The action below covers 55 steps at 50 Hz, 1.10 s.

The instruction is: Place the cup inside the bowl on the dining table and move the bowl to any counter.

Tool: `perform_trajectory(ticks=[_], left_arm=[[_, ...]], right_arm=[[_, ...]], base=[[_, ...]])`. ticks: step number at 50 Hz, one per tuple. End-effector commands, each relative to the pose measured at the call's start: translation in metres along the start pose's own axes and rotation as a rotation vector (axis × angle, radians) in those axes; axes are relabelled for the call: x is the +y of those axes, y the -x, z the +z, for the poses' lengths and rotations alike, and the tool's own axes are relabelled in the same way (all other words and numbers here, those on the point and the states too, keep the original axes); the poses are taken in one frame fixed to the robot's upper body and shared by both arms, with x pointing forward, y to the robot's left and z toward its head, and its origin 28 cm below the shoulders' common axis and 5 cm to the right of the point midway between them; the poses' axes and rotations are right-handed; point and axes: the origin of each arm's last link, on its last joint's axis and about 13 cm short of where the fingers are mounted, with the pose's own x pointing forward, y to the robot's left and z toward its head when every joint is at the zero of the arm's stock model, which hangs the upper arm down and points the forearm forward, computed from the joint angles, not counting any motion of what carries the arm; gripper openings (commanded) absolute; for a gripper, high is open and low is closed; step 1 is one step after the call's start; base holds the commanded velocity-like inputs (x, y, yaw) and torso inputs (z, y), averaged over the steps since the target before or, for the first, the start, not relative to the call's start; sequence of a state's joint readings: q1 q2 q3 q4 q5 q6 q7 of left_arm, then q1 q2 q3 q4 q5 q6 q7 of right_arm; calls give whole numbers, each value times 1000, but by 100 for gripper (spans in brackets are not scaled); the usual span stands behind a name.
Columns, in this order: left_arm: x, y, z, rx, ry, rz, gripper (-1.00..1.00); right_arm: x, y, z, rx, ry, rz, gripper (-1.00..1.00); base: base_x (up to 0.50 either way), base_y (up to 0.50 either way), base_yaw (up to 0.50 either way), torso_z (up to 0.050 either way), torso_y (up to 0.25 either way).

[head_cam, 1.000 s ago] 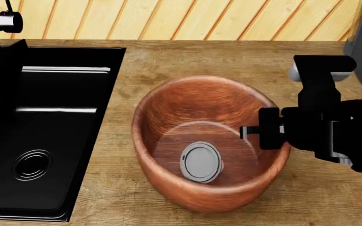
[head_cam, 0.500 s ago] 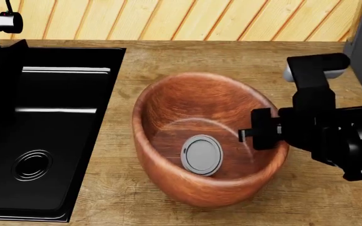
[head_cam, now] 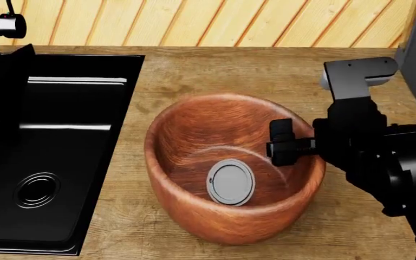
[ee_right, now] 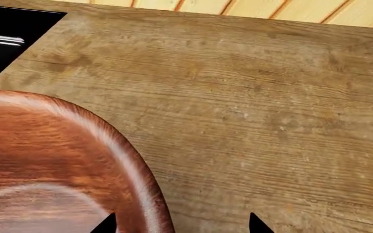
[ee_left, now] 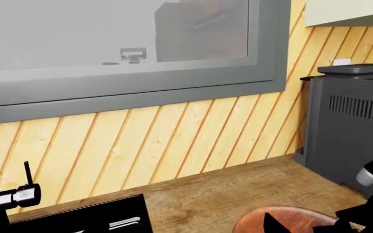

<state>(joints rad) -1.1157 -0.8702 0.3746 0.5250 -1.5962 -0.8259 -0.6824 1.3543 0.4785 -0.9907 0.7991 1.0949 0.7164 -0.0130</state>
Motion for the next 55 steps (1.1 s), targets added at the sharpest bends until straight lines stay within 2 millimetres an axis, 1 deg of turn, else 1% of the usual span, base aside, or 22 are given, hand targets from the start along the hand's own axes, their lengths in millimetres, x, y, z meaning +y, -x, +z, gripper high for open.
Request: perform_trajectory(ticks=[1, 8, 13, 21, 22, 23, 24, 25, 29, 34, 36, 37, 41, 45, 52, 54, 55], left_arm=[[0, -2, 0, -19, 6, 6, 100], [0, -1, 2, -23, 5, 6, 100], [0, -2, 0, -22, 10, 8, 100], [0, -1, 0, -24, 13, 7, 100], [0, -1, 0, -24, 13, 7, 100], [-1, -2, 0, -24, 13, 7, 100], [-1, -2, 0, -24, 14, 7, 100], [-1, -2, -1, -22, 15, 8, 100], [-1, -2, 0, -22, 13, 5, 100], [-1, -2, -1, -21, 9, 14, 100], [-1, -2, -1, -21, 8, 15, 100], [-1, -2, -1, -21, 6, 17, 100], [-2, -3, 2, -25, 2, 19, 100], [-2, -2, 4, -29, -9, 28, 100], [-8, -3, 22, -77, -88, 69, 100], [-9, -4, 27, -76, -85, 59, 100], [-10, -5, 36, -91, -106, 64, 100]], right_arm=[[5, -8, -16, -13, -11, 17, 100], [5, -9, -12, -65, -5, 20, 100], [5, -8, -4, -144, 7, 24, 100], [5, -8, 1, -205, 64, 15, 100], [-19, 40, 34, -252, -50, -81, 100], [-19, 69, 32, -174, -88, -114, 100], [4, 78, 36, -203, 11, -37, 100], [11, 81, 37, -238, 44, -22, 100], [10, 84, 38, -280, 54, -51, 100], [12, 98, 40, -386, 83, -76, 100], [12, 103, 40, -415, 76, -83, 100], [13, 109, 38, -448, 59, -77, 100], [18, 121, 30, -465, 71, -75, 100], [20, 131, 30, -537, 72, -109, 100], [21, 147, 38, -635, 83, -151, 100], [22, 152, 40, -670, 70, -152, 100], [23, 156, 42, -696, 70, -158, 100]], base=[[0, 0, 0, 0, 0], [0, 0, 0, 0, 0], [0, 0, 0, 0, 0], [0, 0, 0, 0, 0], [0, 0, 0, 0, 0], [0, 0, 0, 0, 0], [0, 0, 0, 0, 0], [0, 0, 0, 0, 0], [0, 0, 0, 0, 0], [0, 0, 0, 0, 0], [0, 0, 0, 0, 0], [0, 0, 0, 0, 0], [0, 0, 0, 0, 0], [0, 0, 0, 0, 0], [0, 0, 0, 0, 0], [0, 0, 0, 0, 0], [0, 0, 0, 0, 0]])
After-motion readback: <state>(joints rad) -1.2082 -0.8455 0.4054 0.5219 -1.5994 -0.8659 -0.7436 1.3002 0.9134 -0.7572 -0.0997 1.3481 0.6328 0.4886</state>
